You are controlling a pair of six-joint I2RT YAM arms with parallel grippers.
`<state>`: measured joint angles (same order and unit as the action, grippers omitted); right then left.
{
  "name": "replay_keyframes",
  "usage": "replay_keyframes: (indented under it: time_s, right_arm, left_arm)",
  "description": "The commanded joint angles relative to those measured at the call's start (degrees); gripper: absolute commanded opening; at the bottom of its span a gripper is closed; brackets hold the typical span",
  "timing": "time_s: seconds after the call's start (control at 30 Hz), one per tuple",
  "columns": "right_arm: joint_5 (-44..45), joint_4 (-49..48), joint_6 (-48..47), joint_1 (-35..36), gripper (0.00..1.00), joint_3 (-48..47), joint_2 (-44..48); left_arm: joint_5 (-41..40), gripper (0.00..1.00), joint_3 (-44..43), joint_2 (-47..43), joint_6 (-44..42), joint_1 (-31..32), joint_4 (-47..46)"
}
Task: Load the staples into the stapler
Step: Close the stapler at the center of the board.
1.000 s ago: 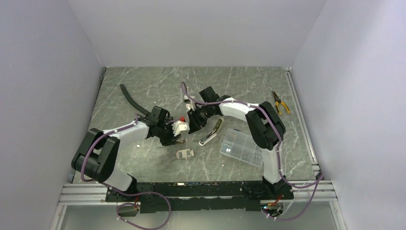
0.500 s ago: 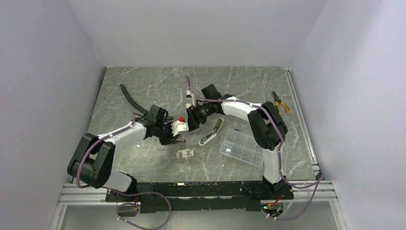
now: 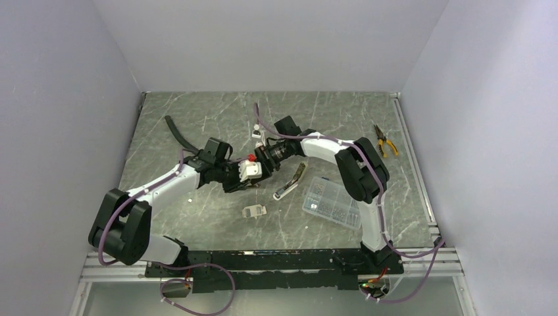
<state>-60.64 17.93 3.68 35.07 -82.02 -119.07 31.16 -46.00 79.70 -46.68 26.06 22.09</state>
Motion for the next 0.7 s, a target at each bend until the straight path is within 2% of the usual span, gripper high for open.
replay_keyframes:
  time_s: [0.0, 0.1, 0.23, 0.47, 0.6, 0.67]
  right_arm:
    - [-4.37, 1.03, -1.00, 1.22, 0.83, -2.40, -1.70]
    - [-5.47, -1.18, 0.28, 1.77, 0.80, -1.27, -2.27]
    - [-7.77, -1.70, 0.97, 1.76, 0.71, -1.52, -3.68]
    - [-9.93, -2.36, 1.07, 1.76, 0.60, -1.72, -4.57]
    - [-11.25, -3.18, 1.37, 1.76, 0.47, -0.77, -4.75]
    - [-12.00, -3.83, 1.70, 1.78, 0.32, -0.37, -4.86]
  left_arm:
    - [0.38, 0.03, -2.17, -1.42, 1.28, 0.99, -1.40]
    - [0.26, 0.03, -3.37, -0.52, 1.90, 1.22, -1.44]
    - [-0.37, 0.03, -3.59, -0.36, 1.87, 1.61, -2.07]
    - [-1.03, 0.03, -3.31, -0.22, 0.96, 2.02, -2.74]
    - [-2.07, 0.03, -2.29, -0.33, -0.37, 2.15, -3.37]
    - [-2.24, 0.03, -1.29, -0.80, -1.41, 2.23, -4.09]
